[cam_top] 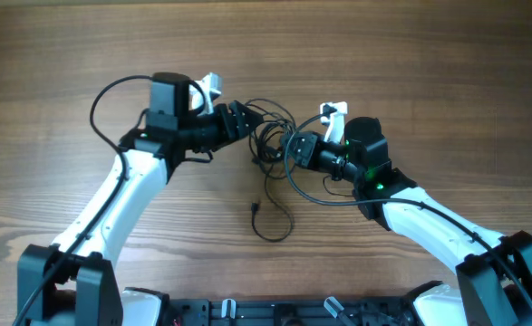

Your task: Untangle cables

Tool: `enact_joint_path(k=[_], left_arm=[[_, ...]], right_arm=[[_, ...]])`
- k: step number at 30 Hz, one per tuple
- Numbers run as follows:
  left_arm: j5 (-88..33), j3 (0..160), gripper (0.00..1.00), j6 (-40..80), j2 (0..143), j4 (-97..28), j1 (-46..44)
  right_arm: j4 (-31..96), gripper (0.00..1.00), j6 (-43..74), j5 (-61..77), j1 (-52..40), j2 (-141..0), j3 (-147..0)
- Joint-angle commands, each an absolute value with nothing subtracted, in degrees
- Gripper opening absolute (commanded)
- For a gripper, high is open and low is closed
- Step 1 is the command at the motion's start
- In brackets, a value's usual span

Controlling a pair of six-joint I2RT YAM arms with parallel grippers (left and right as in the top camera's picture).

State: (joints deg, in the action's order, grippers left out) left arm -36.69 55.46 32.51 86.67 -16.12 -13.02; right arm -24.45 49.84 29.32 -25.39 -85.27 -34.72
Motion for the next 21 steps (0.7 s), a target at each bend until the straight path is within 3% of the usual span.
enact_joint_path(k=[1,6,17,19,21], left_arm=[[-21.61,55.51,0.61,30.04,87.48,-16.21,-16.71],[-17.04,55.51,0.47,30.02,87.94,-16.32,-17.80],[-17.04,55.51,0.51,27.55,88.60,-18.31,-21.39],[-16.60,55.51,0.46,27.11,89.27,-18.63,-22.46],[-13.10,55.51,0.34,27.11,90.43,-20.27,-23.18]], right_arm=[[-25.06,0.04,46.78,33.28,-25.21,-85.67,-34.87],[-25.26,0.05,46.41,33.58,-25.21,-85.67,-34.87],[-27.62,0.05,46.26,33.56,-25.21,-85.67,-34.87],[-27.66,0.04,46.26,33.56,-25.21,-85.67,-34.87],[-27.81,0.05,45.25,33.56,-25.21,-85.67,-34.87]])
